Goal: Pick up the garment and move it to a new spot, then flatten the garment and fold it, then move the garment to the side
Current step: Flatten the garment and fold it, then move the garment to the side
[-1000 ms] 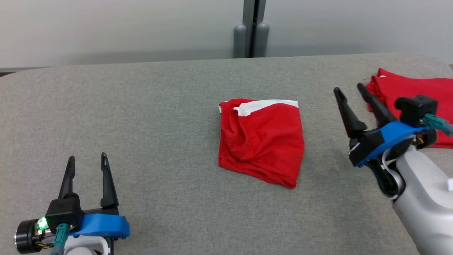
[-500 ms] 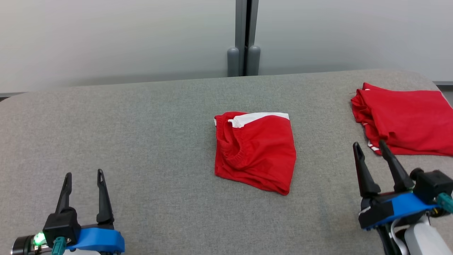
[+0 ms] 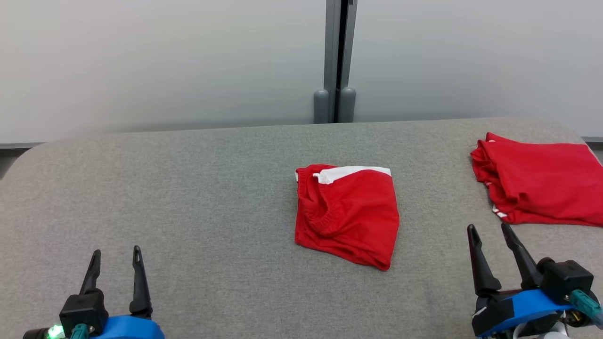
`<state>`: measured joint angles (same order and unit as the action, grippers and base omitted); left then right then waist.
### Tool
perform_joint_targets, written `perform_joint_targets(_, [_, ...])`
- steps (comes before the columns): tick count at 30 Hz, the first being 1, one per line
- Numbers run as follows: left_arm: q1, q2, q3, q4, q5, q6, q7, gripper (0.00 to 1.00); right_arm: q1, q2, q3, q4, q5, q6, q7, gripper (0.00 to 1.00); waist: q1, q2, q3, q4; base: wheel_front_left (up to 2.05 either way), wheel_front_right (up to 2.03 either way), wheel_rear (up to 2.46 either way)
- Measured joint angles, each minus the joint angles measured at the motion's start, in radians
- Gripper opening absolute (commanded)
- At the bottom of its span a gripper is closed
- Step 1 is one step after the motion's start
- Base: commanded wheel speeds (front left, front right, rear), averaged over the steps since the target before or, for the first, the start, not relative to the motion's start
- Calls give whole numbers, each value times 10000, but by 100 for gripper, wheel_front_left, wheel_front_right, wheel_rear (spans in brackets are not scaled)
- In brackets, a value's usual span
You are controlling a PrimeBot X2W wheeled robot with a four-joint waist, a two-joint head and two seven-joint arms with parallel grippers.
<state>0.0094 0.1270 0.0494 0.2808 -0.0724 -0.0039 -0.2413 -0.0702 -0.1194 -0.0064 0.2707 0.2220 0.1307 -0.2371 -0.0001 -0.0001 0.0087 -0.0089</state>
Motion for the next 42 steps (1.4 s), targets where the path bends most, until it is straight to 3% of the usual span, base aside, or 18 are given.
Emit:
perform_joint_targets(11, [3,134,-188,-596,-244,-224,828,100,158,136,-81,-284,-211,0,424,100,0,0,-16,144,0,0,0])
perform_joint_targets(34, [-3,251,-299,-796,-399,25,940,100,133,157,15,-199,-276,0,554,100,1,0,75,59,0,0,0])
perform_joint_targets(42, [-66,249,-412,-794,-410,77,869,100,-1501,-150,899,391,-69,0,746,100,0,2,267,78,0,0,0])
